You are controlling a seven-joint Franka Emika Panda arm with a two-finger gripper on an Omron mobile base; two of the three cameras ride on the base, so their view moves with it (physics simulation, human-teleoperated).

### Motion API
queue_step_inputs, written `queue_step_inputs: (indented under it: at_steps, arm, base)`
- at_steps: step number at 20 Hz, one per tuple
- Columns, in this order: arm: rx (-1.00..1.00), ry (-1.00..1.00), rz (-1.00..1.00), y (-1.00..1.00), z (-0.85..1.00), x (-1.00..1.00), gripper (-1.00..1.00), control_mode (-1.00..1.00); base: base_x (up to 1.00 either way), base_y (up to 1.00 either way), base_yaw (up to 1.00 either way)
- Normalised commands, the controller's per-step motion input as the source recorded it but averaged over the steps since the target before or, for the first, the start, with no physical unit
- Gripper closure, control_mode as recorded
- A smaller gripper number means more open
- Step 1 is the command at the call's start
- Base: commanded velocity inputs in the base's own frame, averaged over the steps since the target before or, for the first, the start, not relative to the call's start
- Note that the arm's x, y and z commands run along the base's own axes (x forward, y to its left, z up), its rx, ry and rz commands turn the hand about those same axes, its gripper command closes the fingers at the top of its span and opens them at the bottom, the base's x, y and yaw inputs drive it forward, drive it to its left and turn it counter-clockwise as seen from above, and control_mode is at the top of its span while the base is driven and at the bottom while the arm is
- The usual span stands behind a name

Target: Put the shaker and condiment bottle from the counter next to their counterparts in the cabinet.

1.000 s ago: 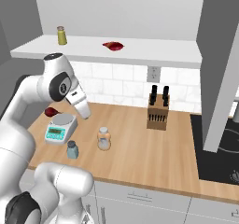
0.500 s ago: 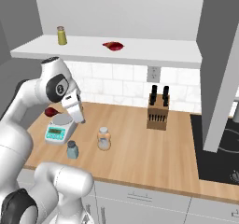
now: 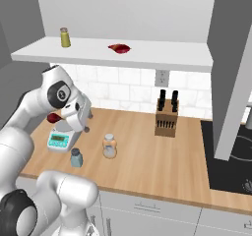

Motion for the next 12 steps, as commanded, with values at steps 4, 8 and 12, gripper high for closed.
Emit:
queue_step_inputs:
  at_steps: [4,8,12]
  arm:
    - [-0.04,0.0,-0.18,0.0,-0.12,0.32,-1.0,-1.0]
    - [-0.02,0.0,-0.13,0.0,-0.13,0.28,-1.0,-1.0]
    - [-0.03,0.04,-0.12,0.0,-0.22,0.2,-1.0,-1.0]
  base:
    - [0.0,0.0,0.0]
    - [0.0,0.0,0.0]
    - [0.0,0.0,0.0]
